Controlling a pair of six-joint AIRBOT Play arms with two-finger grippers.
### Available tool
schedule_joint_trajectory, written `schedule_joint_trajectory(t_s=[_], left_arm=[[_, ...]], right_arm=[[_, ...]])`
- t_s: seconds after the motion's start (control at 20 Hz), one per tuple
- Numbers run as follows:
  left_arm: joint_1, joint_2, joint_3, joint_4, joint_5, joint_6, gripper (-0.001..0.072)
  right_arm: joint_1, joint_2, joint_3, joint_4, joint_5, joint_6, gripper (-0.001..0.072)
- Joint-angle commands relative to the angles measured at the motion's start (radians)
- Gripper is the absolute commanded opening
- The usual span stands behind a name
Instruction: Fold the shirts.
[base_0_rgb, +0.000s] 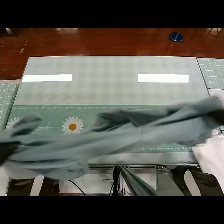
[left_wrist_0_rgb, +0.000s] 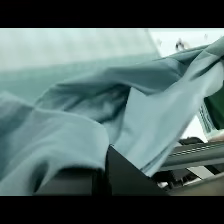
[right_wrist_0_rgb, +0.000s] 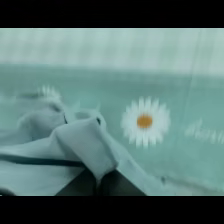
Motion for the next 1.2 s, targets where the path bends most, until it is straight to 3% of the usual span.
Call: schedule_joint_trajectory(t_s=[0.0,0.1,0.25,0.45,0.55,0.7,0.8,0.95,1.05,1.1,1.15], left_arm=[[0.03,0.117,-0.404,-0.016,0.026,0.032,0.0034],[0.022,0.146,-0.642,-0.095,0.189,0.126,0.0033],[-0.009,0.105,-0.917,-0.103,0.448,0.317,0.0033],[-0.071,-0.11,-0.99,-0.13,0.82,0.546,0.0034],[-0.109,-0.274,-0.949,-0.206,0.922,0.687,0.0035],[-0.194,-0.534,-0.85,-0.283,0.968,0.828,0.0035],[-0.254,-0.693,-0.758,-0.298,0.978,0.893,0.0036],[-0.27,-0.843,-0.636,-0.298,0.942,0.903,0.0043],[-0.226,-0.86,-0.574,-0.298,0.924,0.903,0.0182],[-0.185,-0.854,-0.54,-0.298,0.905,0.903,0.0316],[-0.135,-0.849,-0.503,-0.297,0.859,0.903,0.0491]], right_arm=[[0.146,0.047,-0.389,-0.097,-0.095,0.03,0.0023],[0.24,0.019,-0.557,-0.101,-0.401,0.027,0.0022],[0.307,-0.138,-0.61,-0.128,-0.76,-0.047,0.0022],[0.306,-0.383,-0.544,-0.111,-1.136,-0.068,0.0022],[0.306,-0.484,-0.494,-0.083,-1.215,-0.067,0.0023],[0.307,-0.593,-0.46,-0.006,-1.266,-0.067,0.0023],[0.306,-0.632,-0.46,0.008,-1.279,-0.068,0.0024],[0.294,-0.642,-0.459,0.006,-1.281,-0.08,0.0025],[0.272,-0.633,-0.441,0.005,-1.275,-0.109,0.0029],[0.256,-0.624,-0.422,0.005,-1.267,-0.121,0.0107],[0.24,-0.612,-0.401,0.006,-1.252,-0.132,0.0314]])
